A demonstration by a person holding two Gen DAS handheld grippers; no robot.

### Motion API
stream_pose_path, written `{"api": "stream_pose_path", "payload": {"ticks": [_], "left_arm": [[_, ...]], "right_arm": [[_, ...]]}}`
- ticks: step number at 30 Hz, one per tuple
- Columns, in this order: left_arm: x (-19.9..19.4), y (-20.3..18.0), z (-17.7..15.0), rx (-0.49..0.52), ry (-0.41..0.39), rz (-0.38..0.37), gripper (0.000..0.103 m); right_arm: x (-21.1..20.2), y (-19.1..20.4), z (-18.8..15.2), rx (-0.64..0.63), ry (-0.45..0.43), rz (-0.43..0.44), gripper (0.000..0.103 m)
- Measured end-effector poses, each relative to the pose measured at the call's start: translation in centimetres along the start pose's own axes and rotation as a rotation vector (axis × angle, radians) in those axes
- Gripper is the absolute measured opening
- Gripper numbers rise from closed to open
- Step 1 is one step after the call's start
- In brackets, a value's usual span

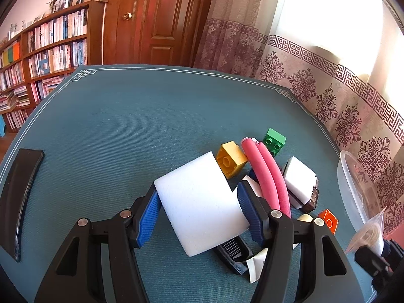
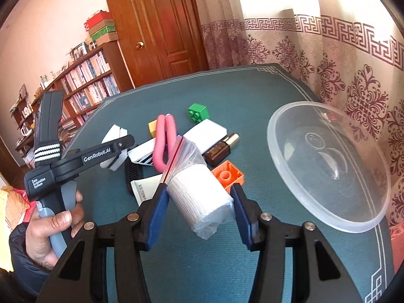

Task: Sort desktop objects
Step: 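Carry the bandage roll into the clear bowl with the right gripper while the left gripper grasps the white sponge, then carry the white sponge into the clear bowl and release with the left gripper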

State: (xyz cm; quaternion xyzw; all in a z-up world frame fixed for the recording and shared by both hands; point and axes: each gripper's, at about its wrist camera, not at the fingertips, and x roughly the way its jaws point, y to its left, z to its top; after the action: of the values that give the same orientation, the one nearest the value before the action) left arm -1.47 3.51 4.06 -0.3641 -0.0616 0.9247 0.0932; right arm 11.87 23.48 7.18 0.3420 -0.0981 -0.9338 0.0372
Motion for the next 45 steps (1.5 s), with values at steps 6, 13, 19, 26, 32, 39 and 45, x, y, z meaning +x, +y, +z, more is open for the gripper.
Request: {"api": "stream_pose_path", "payload": {"ticks": [6, 13, 19, 26, 32, 39, 45], "left_arm": [[0.0, -0.7, -0.3, 0.017, 0.005, -0.012, 0.064], [-0.6, -1.1, -0.6, 0.02, 0.01, -0.059, 0.064], [-0.9, -2.2, -1.2, 0.038, 0.023, -0.099, 0.064], [-1.0, -3.3, -1.6, 0.063, 0.029, -0.098, 0.064], [-0.9, -4.3, -1.4, 0.076, 0.038, -0.107, 0.064], [-1.0, -6.7, -1.6, 0.12, 0.052, -0.131, 0.064], [-1.1, -9.0, -1.8, 0.156, 0.061, -0.162, 0.064]], "right_arm": [[-1.8, -3.1, 1.1, 0.087, -0.069, -0.055, 0.055], [-2.8, -6.8, 1.6, 0.171, -0.119, -0.15, 0.055], [-1.6, -10.3, 1.4, 0.213, -0.112, -0.232, 0.055], [0.0, -12.5, 0.9, 0.214, -0.07, -0.25, 0.055], [0.5, -13.2, 0.1, 0.211, -0.035, -0.256, 0.055], [0.4, -14.0, -1.0, 0.206, 0.013, -0.281, 0.055], [-0.4, -14.2, -1.6, 0.163, 0.038, -0.307, 0.055]]}}
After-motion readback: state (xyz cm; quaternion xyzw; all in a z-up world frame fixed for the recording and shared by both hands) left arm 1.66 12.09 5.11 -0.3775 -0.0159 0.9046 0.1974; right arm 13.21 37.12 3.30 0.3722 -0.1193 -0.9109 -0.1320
